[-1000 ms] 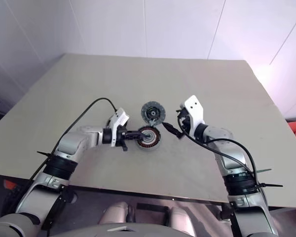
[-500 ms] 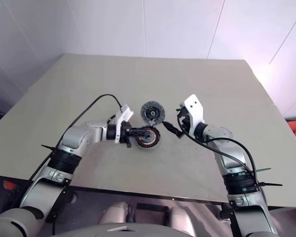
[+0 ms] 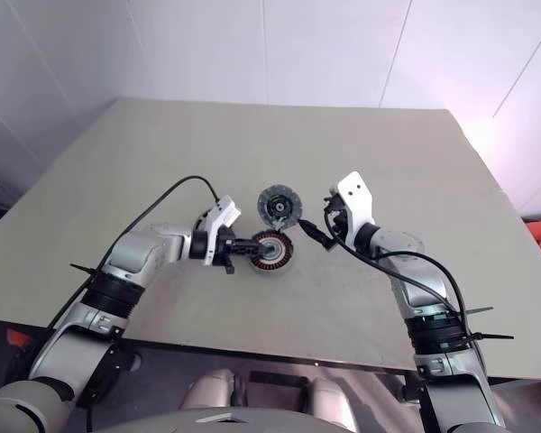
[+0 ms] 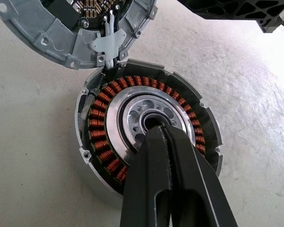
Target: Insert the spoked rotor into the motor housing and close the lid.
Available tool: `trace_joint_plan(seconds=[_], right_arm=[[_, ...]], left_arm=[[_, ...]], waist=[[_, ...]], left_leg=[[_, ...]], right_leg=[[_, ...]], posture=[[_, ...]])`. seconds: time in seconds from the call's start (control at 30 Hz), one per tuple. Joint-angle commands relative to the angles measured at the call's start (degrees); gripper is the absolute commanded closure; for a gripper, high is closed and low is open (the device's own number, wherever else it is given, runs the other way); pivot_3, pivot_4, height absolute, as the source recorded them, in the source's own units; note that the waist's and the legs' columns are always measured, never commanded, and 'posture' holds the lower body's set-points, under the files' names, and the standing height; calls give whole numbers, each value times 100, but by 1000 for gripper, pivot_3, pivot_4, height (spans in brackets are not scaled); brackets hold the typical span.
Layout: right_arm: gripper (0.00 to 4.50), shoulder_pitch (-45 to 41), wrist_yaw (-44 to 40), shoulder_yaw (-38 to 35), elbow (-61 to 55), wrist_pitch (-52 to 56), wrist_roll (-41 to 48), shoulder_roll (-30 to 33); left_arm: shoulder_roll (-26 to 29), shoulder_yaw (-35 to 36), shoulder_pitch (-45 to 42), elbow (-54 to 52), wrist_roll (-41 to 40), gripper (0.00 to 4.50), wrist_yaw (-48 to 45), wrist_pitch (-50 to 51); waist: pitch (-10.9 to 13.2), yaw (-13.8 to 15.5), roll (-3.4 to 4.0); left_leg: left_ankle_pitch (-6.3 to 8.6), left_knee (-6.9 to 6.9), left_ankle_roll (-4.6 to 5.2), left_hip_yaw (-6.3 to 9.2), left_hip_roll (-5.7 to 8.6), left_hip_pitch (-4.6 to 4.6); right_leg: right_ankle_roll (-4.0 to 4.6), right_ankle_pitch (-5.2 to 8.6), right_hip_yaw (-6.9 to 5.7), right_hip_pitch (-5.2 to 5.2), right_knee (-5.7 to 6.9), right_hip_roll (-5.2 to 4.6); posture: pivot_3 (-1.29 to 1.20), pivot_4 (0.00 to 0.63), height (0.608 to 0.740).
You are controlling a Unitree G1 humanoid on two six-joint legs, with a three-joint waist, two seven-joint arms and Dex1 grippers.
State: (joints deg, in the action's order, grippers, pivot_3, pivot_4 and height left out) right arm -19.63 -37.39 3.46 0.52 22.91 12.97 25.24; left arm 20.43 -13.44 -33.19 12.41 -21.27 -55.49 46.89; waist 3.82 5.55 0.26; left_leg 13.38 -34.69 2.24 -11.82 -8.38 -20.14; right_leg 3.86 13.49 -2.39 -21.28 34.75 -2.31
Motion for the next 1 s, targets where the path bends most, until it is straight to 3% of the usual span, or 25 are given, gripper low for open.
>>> trace_joint_plan(seconds=[0.03, 0.17, 0.7, 1.0], right_arm=[[0, -120, 28, -153, -74, -133, 35, -14], [0, -140, 30, -156, -50, -148, 31, -12], [0, -128, 118, -212, -37, -185, 15, -41], [0, -52, 161, -210, -84, -191, -8, -8]], left_arm=[[-116, 315, -209, -7, -212, 4440, 4, -22], [-238, 454, -355, 95, -332, 4440, -36, 27], [102, -258, -370, 465, -12, 4440, -425, 418], [-133, 298, -574, 514, -296, 4440, -348, 140]], waist=[[0, 0, 0], [0, 3, 0], [1, 2, 1], [1, 3, 1]], left_leg=[[0, 0, 0, 0, 0, 0], [0, 0, 0, 0, 1, -1], [0, 1, 1, 2, 1, 1], [0, 1, 0, 2, 3, 0]], right_leg=[[0, 0, 0, 0, 0, 0], [0, 0, -1, 1, 0, -1], [1, 1, -2, 1, 0, -1], [0, 1, -2, 2, 0, -3]], posture=[[0, 0, 740], [0, 0, 740], [0, 0, 740], [0, 0, 740]])
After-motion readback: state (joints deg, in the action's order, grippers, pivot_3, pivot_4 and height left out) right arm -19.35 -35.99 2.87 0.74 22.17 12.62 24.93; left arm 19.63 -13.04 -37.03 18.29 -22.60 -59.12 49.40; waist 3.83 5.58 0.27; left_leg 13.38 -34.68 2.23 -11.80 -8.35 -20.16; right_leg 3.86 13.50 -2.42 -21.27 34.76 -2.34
